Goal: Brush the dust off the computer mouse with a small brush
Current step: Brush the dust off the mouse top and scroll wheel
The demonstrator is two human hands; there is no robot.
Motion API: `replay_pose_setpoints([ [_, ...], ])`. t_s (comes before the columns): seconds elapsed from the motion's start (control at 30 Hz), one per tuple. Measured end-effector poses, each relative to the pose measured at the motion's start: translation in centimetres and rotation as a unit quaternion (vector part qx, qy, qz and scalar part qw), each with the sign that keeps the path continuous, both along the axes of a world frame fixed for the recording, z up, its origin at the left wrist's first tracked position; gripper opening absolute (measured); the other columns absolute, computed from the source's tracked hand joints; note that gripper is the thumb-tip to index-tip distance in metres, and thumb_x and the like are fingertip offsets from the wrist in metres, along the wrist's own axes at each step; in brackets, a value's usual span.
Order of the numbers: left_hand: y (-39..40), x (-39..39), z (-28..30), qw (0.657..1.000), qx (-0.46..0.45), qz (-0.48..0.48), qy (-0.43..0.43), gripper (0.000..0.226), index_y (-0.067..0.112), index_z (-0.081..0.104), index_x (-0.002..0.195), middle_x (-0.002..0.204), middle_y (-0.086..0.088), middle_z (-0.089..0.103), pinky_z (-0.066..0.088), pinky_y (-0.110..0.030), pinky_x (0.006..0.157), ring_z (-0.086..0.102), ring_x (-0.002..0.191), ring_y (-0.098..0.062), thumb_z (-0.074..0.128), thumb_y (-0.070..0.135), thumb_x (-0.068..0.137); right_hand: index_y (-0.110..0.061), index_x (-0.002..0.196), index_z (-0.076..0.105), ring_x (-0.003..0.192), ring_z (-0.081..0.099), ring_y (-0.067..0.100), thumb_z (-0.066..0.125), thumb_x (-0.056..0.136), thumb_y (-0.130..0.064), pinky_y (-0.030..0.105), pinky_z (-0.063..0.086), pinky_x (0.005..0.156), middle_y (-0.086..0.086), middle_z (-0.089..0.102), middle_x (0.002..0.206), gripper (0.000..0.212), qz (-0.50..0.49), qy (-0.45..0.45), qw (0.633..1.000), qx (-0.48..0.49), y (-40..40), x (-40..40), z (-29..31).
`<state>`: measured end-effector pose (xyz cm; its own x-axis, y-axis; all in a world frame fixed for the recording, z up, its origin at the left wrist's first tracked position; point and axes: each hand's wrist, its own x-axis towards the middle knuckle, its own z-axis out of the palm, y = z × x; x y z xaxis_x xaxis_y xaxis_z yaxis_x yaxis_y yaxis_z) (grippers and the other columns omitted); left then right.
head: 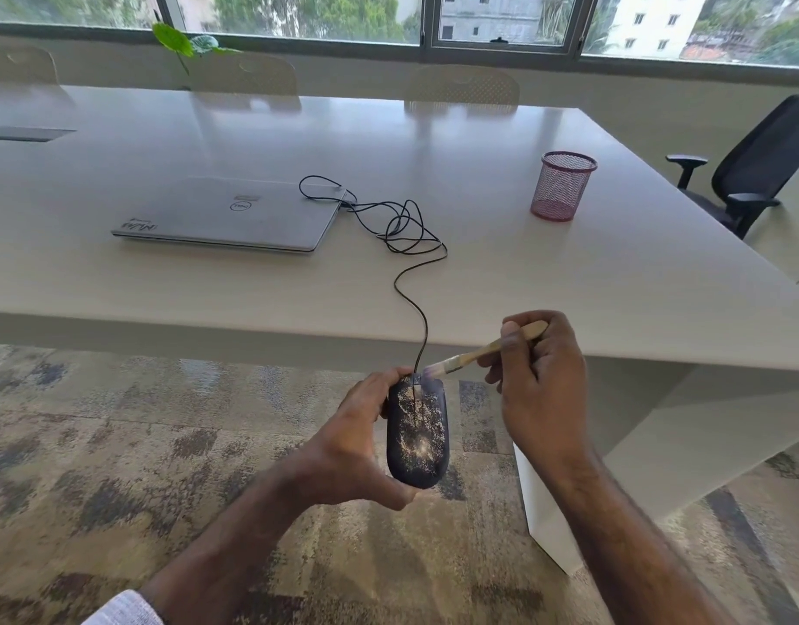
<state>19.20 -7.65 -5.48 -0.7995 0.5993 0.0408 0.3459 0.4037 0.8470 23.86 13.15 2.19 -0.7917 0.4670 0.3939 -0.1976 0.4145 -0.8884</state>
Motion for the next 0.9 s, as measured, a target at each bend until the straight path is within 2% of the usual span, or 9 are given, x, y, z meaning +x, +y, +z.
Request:
replay_pose_setpoints([
  [0.17,0.1,0.1,-0.1,1.000,0.007,-0.003,0.000,0.117,0.047,0.035,0.146,0.135,0.018,0.049,0.043,-0.013,0.104,0.051,0.125,-0.005,0.095,0.027,0.048,-0.035,0.089,0.050,0.061,0.067,0.016,0.053,0.104,-0.018,0.042,0.057,0.058,-0.001,0.072,0.074,0.023,-0.011,-0.019,1.000,0.015,0.0,0.0,-0.4],
  [0.27,0.1,0.1,-0.1,1.000,0.012,-0.001,-0.001,0.115,0.056,0.035,0.140,0.133,0.020,0.050,0.044,-0.011,0.100,0.052,0.122,-0.002,0.095,0.027,0.047,-0.037,0.090,0.051,0.059,0.067,0.014,0.053,0.104,-0.019,0.036,0.056,0.054,-0.001,0.072,0.072,0.023,-0.021,0.002,1.000,0.001,0.2,0.1,-0.3],
  [0.43,0.2,0.0,-0.4,1.000,0.014,-0.004,0.003,0.116,0.051,0.035,0.143,0.133,0.020,0.050,0.042,-0.007,0.098,0.052,0.122,-0.004,0.095,0.025,0.047,-0.032,0.089,0.053,0.055,0.065,0.013,0.053,0.104,-0.015,0.038,0.053,0.055,0.004,0.072,0.070,0.022,0.005,-0.043,0.999,-0.012,0.5,-0.1,-0.8],
  [0.53,0.2,0.0,-0.4,1.000,0.014,-0.010,0.000,0.116,0.053,0.034,0.142,0.129,0.025,0.049,0.047,-0.012,0.099,0.053,0.121,-0.003,0.094,0.024,0.047,-0.033,0.089,0.052,0.057,0.066,0.002,0.052,0.104,-0.015,0.029,0.051,0.055,0.003,0.072,0.073,0.023,-0.007,-0.040,0.999,0.002,0.8,-0.1,-0.9],
  [0.67,0.3,0.1,-0.1,1.000,0.015,-0.008,-0.014,0.116,0.044,0.035,0.147,0.131,0.020,0.049,0.050,-0.019,0.101,0.052,0.120,-0.002,0.093,0.025,0.048,-0.034,0.090,0.053,0.055,0.065,0.008,0.053,0.104,-0.015,0.027,0.053,0.053,0.003,0.072,0.069,0.023,-0.006,-0.007,1.000,-0.029,0.5,0.0,-0.8],
  [0.73,0.4,0.1,0.0,1.000,0.015,-0.005,-0.020,0.117,0.042,0.034,0.148,0.133,0.021,0.049,0.050,-0.019,0.102,0.051,0.121,0.000,0.093,0.027,0.048,-0.032,0.090,0.054,0.054,0.064,0.013,0.053,0.104,-0.013,0.030,0.052,0.053,0.005,0.072,0.067,0.023,0.007,-0.018,0.999,-0.038,0.3,0.0,-0.8],
  [0.83,0.4,0.1,0.2,1.000,0.014,0.000,-0.028,0.118,0.041,0.034,0.149,0.134,0.022,0.049,0.052,-0.024,0.104,0.051,0.121,0.001,0.093,0.025,0.048,-0.029,0.090,0.054,0.056,0.066,0.020,0.053,0.103,-0.013,0.042,0.054,0.053,0.004,0.072,0.068,0.021,0.002,-0.047,0.999,-0.015,0.6,0.1,-1.0],
  [0.9,0.4,0.1,0.2,1.000,0.013,-0.001,-0.028,0.118,0.039,0.034,0.149,0.133,0.019,0.050,0.052,-0.026,0.104,0.052,0.121,-0.001,0.093,0.023,0.049,-0.031,0.090,0.053,0.057,0.067,0.019,0.053,0.103,-0.015,0.044,0.055,0.054,0.002,0.072,0.069,0.020,-0.008,-0.046,0.999,-0.003,0.9,0.1,-1.0],
])
